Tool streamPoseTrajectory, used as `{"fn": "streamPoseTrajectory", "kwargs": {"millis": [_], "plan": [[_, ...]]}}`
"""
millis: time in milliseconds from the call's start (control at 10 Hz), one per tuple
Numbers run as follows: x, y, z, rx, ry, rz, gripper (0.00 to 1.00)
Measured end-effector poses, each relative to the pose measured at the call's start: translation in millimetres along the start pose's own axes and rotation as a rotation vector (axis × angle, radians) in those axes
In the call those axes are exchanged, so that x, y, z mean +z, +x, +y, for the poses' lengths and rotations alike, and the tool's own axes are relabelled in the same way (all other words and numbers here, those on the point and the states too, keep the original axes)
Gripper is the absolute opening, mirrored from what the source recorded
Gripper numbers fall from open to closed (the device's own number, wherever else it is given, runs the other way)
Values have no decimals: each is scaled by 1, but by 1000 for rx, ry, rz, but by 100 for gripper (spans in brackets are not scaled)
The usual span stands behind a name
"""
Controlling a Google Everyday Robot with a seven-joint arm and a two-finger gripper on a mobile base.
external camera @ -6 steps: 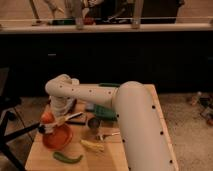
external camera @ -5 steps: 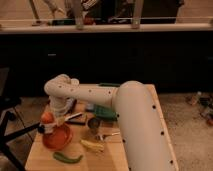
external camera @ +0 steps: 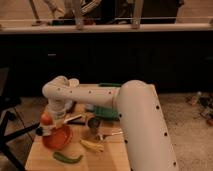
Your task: Place brush in red bowl
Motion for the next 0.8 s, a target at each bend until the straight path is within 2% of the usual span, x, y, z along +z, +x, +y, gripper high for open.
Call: {"fn": "streamPoseTrajectory", "kwargs": {"millis": [800], "plan": [[5, -11, 13, 59, 20, -26, 0]]}}
